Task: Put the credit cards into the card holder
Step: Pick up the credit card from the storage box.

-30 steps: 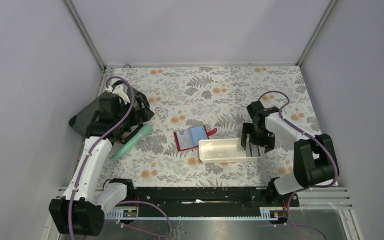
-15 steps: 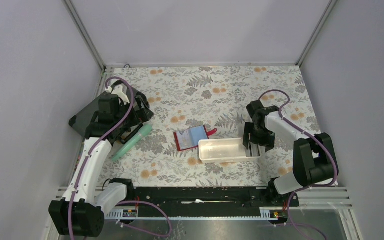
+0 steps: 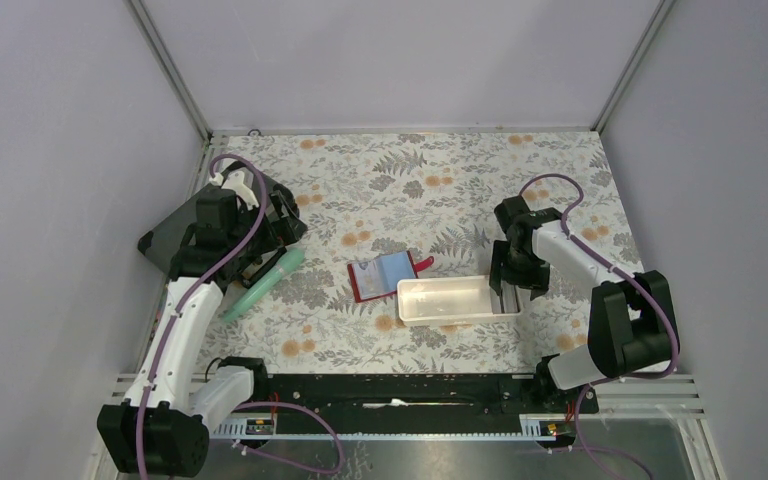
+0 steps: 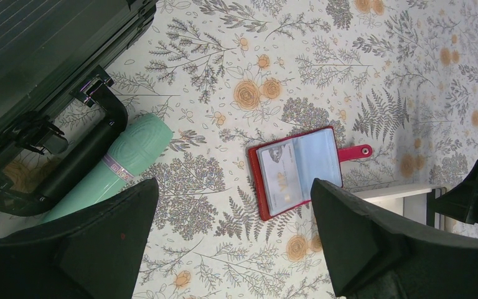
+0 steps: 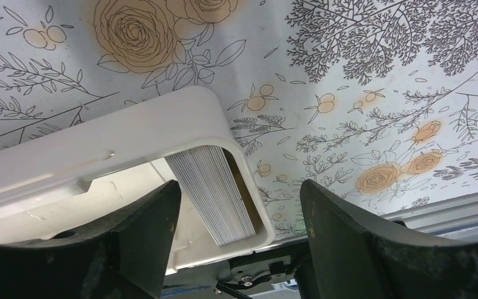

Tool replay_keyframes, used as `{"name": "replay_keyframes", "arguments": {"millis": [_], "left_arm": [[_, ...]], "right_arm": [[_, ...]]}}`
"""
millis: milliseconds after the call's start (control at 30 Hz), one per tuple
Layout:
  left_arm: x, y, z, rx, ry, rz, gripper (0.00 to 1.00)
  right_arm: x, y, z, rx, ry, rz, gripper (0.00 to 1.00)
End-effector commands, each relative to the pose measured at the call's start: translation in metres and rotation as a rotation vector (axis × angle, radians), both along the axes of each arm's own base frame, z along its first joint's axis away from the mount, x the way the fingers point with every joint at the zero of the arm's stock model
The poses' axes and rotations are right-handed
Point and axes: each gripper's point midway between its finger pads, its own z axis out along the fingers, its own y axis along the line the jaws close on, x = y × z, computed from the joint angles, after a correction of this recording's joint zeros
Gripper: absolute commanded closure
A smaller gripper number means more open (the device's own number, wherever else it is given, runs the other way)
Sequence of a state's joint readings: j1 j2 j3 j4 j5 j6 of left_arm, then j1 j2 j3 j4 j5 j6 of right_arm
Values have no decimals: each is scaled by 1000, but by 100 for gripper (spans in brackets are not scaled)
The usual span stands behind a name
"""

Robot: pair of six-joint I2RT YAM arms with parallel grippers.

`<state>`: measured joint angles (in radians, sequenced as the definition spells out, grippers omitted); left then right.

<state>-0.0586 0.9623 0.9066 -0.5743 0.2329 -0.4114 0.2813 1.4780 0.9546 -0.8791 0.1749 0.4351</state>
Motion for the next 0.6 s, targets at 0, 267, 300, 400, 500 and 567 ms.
{"name": "replay_keyframes", "arguments": {"millis": [0,267,300,400,500,567], "left_arm": [[4,0,13,-6,-63,-4,1],[4,0,12,-7,-62,-2,1],[3,0,12,-7,-62,-3,1],[3,0,12,-8,-61,-4,1],[4,0,12,-8,-61,-4,1],[3,0,12,-8,-61,-4,1]], "right_arm": [[6,2,9,5,-25,-1,21],[-1,0,-7,-9,17,-5,20],[-1,0,-8,-11,19,-5,20],[-2,-1,-9,-15,21,-6,22],[-2,-3,-6,-23,19,-8,25],[-2,-3,-4,-27,17,-11,27]]}}
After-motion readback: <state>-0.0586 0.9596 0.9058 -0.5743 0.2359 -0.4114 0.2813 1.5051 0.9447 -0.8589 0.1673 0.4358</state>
